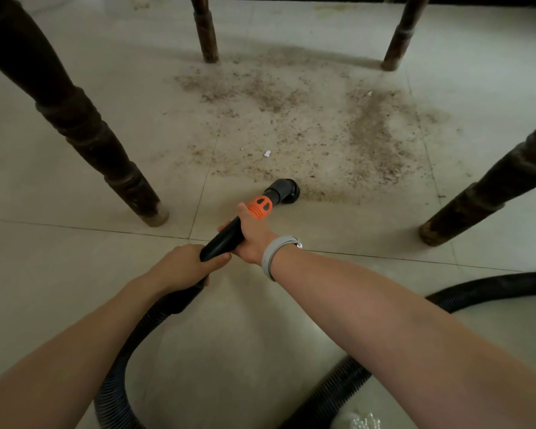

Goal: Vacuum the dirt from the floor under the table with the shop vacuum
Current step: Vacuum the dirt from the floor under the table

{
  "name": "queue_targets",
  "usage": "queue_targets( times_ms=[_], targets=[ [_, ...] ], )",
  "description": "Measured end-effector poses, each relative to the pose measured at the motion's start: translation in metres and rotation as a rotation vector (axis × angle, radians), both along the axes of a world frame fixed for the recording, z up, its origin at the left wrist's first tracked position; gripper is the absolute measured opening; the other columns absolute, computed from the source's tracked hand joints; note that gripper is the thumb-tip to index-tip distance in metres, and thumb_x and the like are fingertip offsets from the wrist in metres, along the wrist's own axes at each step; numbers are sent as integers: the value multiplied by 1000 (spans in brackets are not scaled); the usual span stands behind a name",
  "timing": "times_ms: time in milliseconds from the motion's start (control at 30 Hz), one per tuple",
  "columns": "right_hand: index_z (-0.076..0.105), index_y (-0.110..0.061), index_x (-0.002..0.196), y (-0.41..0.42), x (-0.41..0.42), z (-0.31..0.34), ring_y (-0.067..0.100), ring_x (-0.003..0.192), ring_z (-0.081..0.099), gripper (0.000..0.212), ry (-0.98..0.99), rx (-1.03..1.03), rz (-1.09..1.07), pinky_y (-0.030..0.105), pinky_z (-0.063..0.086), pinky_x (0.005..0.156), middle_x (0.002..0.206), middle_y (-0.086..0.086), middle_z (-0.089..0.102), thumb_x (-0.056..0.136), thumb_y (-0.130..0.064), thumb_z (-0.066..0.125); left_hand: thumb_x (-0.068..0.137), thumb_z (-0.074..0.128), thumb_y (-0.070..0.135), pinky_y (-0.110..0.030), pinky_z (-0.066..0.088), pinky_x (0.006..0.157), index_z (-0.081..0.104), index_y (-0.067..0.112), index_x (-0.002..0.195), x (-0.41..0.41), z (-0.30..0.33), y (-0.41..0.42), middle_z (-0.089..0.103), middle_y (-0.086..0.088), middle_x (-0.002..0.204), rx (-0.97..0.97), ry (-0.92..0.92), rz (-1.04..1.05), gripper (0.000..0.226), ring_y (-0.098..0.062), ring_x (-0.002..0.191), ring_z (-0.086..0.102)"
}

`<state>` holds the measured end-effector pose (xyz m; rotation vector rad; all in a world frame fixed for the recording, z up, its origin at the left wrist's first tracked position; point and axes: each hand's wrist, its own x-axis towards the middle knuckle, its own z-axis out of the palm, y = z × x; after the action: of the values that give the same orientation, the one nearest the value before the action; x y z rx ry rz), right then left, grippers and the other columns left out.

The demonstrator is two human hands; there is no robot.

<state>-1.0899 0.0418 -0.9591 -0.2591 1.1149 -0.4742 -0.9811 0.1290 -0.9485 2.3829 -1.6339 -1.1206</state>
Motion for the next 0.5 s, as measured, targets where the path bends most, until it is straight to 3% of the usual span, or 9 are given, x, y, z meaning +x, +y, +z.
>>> queue_targets(
  times_ms=[167,367,500],
  targets=[
    [44,-8,108,-9,-23,1,21,64,55,27,19,-3,-47,37,49,74,77,9,51,96,-31,52,88,50,58,-26,49,65,60,17,74,-20,1,-13,67,3,67,3,-13,-29,44,-13,61,63],
    [44,-8,117,-19,-52,2,21,67,55,32,18,-3,-109,38,50,74,78,9,51,96,-30,53,87,49,61,-27,49,65,60,16,74,-42,2,-31,68,1,69,21,1,-94,48,-13,60,63],
    [43,-7,118,-25,-70,1,22,67,54,33,19,4,-164,37,49,67,78,10,50,96,-30,53,88,48,59,-27,49,69,59,17,68,-59,4,-42,68,1,68,16,17,-136,48,-13,61,63]
  ],
)
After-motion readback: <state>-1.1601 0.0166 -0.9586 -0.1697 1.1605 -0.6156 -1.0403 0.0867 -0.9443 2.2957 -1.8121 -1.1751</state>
